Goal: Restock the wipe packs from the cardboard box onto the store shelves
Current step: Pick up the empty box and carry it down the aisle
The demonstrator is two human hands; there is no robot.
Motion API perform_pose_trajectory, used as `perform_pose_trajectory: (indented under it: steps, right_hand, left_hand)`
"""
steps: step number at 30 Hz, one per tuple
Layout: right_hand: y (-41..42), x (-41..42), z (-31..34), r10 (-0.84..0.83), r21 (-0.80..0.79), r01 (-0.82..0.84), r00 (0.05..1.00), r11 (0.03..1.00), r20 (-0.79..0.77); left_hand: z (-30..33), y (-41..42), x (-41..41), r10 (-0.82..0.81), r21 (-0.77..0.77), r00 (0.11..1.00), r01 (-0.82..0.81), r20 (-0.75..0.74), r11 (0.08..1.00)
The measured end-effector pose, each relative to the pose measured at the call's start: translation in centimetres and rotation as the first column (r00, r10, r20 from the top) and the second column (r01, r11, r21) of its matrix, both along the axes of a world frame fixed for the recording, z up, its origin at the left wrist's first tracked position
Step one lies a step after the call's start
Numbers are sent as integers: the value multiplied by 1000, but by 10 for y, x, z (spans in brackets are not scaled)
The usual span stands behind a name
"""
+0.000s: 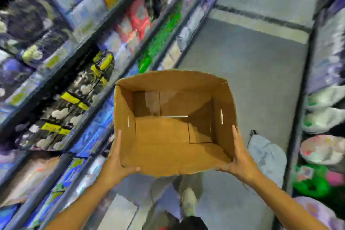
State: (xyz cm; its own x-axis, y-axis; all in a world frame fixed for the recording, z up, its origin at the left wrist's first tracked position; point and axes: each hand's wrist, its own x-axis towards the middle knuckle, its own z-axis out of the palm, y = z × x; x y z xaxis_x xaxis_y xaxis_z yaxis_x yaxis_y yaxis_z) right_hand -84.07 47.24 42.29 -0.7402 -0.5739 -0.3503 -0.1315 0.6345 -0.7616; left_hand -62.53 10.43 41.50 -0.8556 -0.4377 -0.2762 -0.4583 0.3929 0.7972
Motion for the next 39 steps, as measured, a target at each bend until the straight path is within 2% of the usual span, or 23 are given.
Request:
perform_pose_trajectory:
  steps: [8, 11, 20, 24, 30, 36, 39]
  right_hand:
    - [26, -123, 121, -144, 7, 148, 972, 989, -186]
    - [21, -159, 147, -152, -2, 157, 954, 988, -260]
    - [-21, -265, 228, -275, -30, 286, 881, 958, -384]
    - [-30, -306, 247, -362, -84, 366, 812, 927, -457]
    - [-10, -374, 254, -451, -99, 469, 736, 877, -505]
    - [31, -484, 240, -523, -157, 520, 696, 839, -492]
    - [61, -558, 238, -546, -165, 540, 688, 825, -478]
  left_hand:
    - [104, 2, -176, -174, -68, 979, 167, -111, 984]
    - [128, -6, -221, -192, -82, 960, 179, -205, 980]
    - [196, -74, -385, -339, -107, 893, 322, -296, 941]
    - [220, -86, -454, -417, -139, 840, 394, -346, 909]
    - [241, -75, -571, -515, -199, 786, 475, -343, 857]
    - [249, -29, -717, -606, -278, 716, 539, -345, 795]
    - [259, 1, -793, -617, -298, 713, 541, -332, 786]
